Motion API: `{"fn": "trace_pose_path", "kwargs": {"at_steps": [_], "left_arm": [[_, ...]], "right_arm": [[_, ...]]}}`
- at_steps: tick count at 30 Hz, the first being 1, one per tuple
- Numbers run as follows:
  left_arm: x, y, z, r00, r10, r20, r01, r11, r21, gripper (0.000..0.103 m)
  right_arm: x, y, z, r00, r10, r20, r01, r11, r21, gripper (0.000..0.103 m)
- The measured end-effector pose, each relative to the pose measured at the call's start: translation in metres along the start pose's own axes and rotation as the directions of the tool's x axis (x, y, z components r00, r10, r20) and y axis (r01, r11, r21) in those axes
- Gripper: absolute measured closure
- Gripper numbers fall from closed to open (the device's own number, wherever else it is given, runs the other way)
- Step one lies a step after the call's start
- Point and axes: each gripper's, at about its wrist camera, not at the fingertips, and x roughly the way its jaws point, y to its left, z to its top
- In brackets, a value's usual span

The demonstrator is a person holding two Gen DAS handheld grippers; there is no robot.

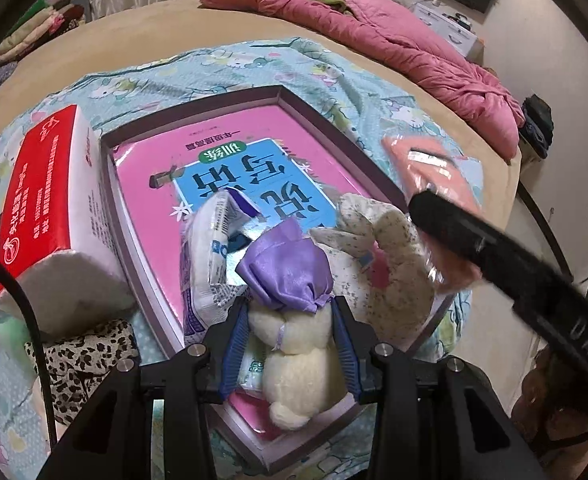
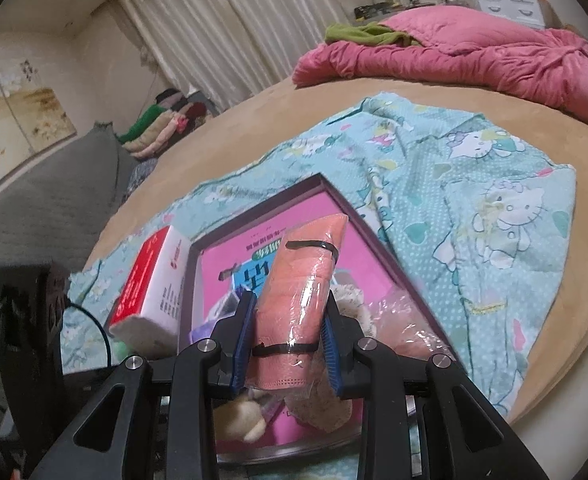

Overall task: Organize soft objects
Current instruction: 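Lower the pink pack into the tray and open the right tool while the left releases the bear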

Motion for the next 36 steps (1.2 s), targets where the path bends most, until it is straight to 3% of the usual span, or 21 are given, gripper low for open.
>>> {"fn": "trace_pose_path", "kwargs": {"at_steps": [15,29,36], "left_arm": [[0.001,0.006,-0.001,1.0,0.008,0.003,-0.008,1.0,-0.003,0.061],[0.0,0.007,-0.001,1.0,0.003,0.011,-0.003,1.0,0.002,0.061],[0.0,0.004,-0.001,1.0,0.005,0.018,-0.006,1.0,0.017,0.061]], "right_arm": [[0.032,0.001,-0.013,0.992,0.016,-0.125,-0.02,0.999,-0.028,0.071],[0.042,-0.008,-0.014,0.99,0.031,-0.14,-0.029,0.999,0.018,0.066],[0.036,-0.014,-0.011,0.993,0.06,-0.104,-0.054,0.997,0.059,0.061]]}}
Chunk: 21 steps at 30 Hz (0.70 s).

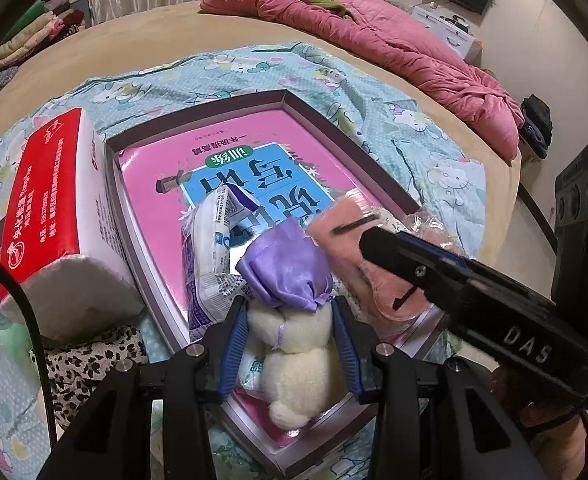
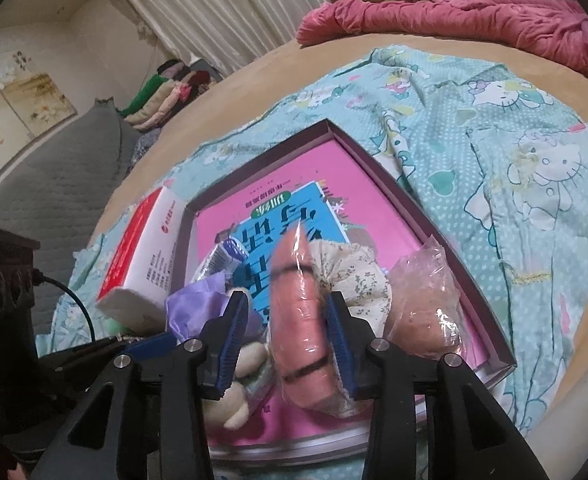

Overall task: Organize soft objects
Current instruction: 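Lower the pink pack into the tray and open the right tool while the left releases the bear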

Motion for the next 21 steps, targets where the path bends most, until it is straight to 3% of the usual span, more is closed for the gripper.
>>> {"fn": "trace_pose_path", "kwargs": {"at_steps": [6,11,21], "left_arm": [[-0.001,-0.002,0.0,1.0,-0.002,0.001,0.002,1.0,0.006,0.061],[-0.001,-0.006,0.0,1.0,0.003,-0.002,-0.003,1.0,0.018,0.059],[-0.005,-0.008,0.0,1.0,0.01,0.009,-0.01,1.0,0.028,0.049]], "right_arm": [[-0.007,-0.006,0.003,0.999,0.005,0.034,-0.006,0.999,0.032,0.057],[-0.017,-0.008,0.007,0.996,0.002,0.084,-0.006,0.999,0.052,0.047],[-0.016,-0.009,0.008,0.997,-0.011,0.078,0.008,0.999,0.042,0.041]]}}
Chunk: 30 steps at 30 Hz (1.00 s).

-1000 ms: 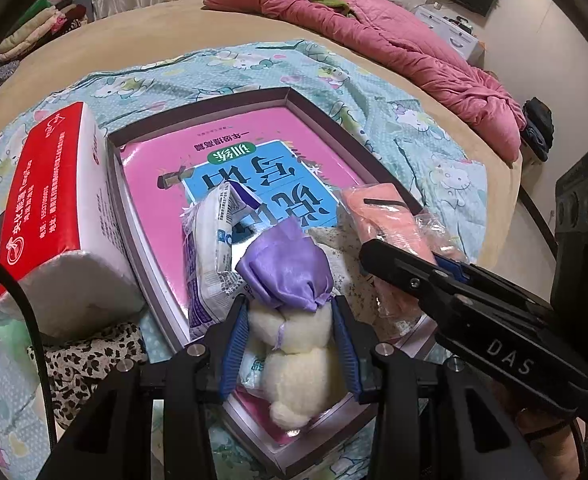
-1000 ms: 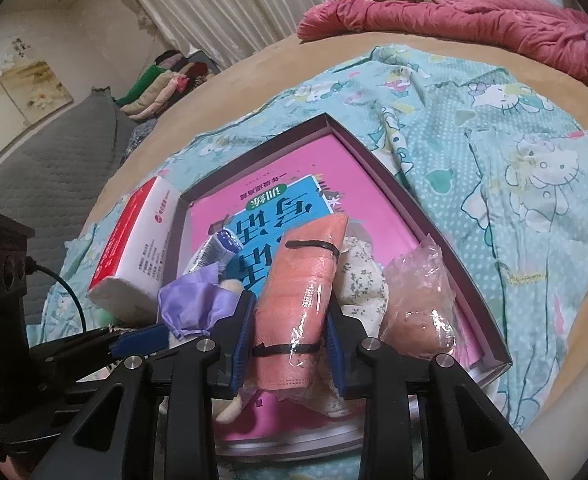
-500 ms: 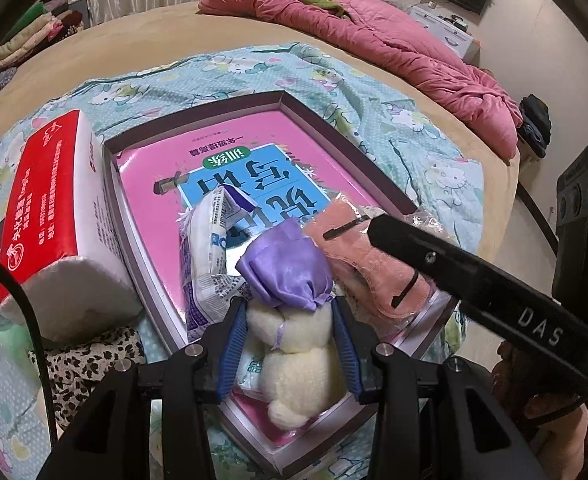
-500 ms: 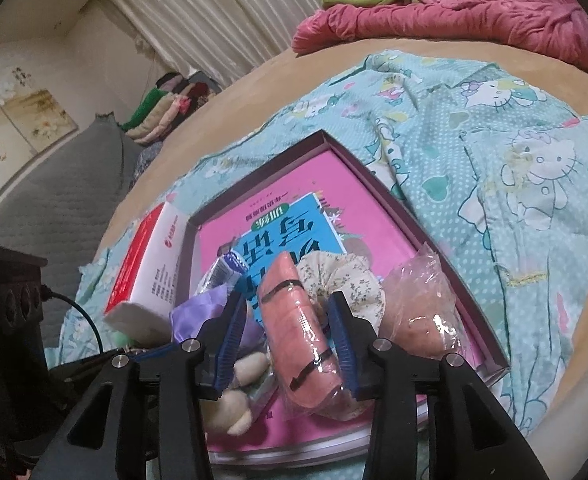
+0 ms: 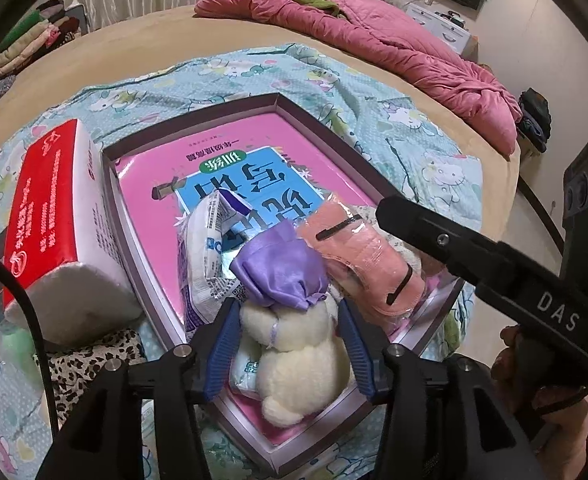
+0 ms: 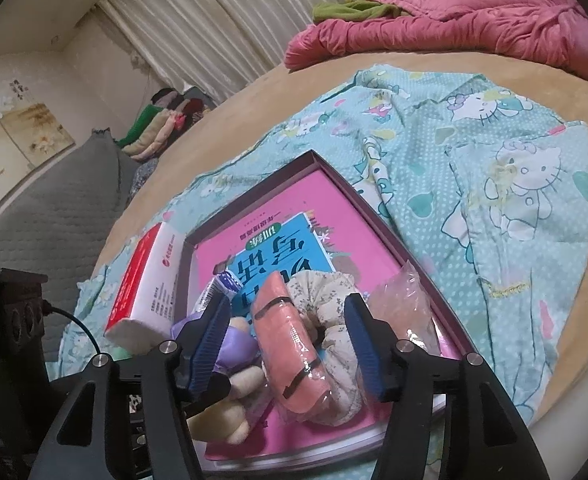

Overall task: Organize soft objects
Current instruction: 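Lower the pink pack into the tray and open the right tool while the left releases the bear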

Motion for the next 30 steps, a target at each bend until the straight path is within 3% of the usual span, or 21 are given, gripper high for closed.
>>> {"fn": "trace_pose_path", "kwargs": {"at_steps": [6,13,18,30], "left_arm": [[-0.01,-0.002,0.002,1.0,0.009,0.026,-0.009,1.0,0.004,0.042],[-0.023,0.002,0.001,0.998,0.04,0.054,-0.039,0.999,-0.013,0.034],[-0.033,0.006,-0.002,0.995,0.067,0.073,-0.066,0.998,-0.024,0.027],[-0.061,0.013,-0.013,0.986,0.135,0.097,-0.133,0.991,-0.032,0.024]], "right_arm": [[0.001,0.0,0.0,1.0,-0.017,0.002,0.017,1.0,-0.006,0.039],[-0.009,0.0,0.002,0.998,-0.037,0.055,0.038,0.999,-0.018,0.028],[-0.01,0.004,0.002,0.996,-0.054,0.07,0.056,0.998,-0.039,0.027],[-0.024,0.014,0.003,0.988,-0.073,0.138,0.083,0.994,-0.07,0.024]]}}
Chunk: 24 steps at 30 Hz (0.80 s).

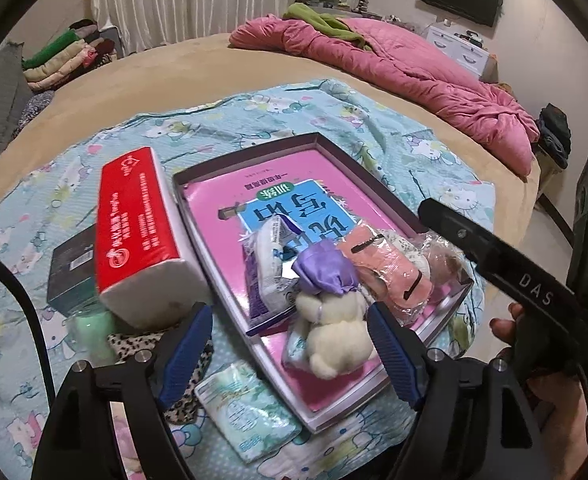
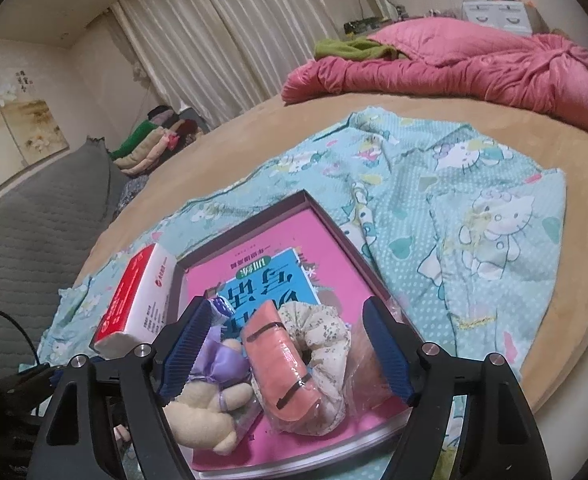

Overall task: Organize soft objects
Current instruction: 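Move both open tools back toward the remaining items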

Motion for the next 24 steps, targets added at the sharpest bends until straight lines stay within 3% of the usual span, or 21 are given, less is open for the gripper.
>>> {"fn": "trace_pose_path", "kwargs": {"at_steps": [14,24], "left_arm": [[-0.048,0.033,-0.014,0.998,0.037,0.055,-0.034,0.998,-0.055,0.024],[-0.088,0.089,-0.017,0.992,0.078,0.104,-0.059,0.982,-0.178,0.024]], "right_arm": [[-0.032,0.036,0.003,0.998,0.025,0.051,-0.021,0.998,-0.067,0.022],[-0.05,0.075,0.002,0.994,0.095,0.05,-0.088,0.989,-0.121,0.021]]}}
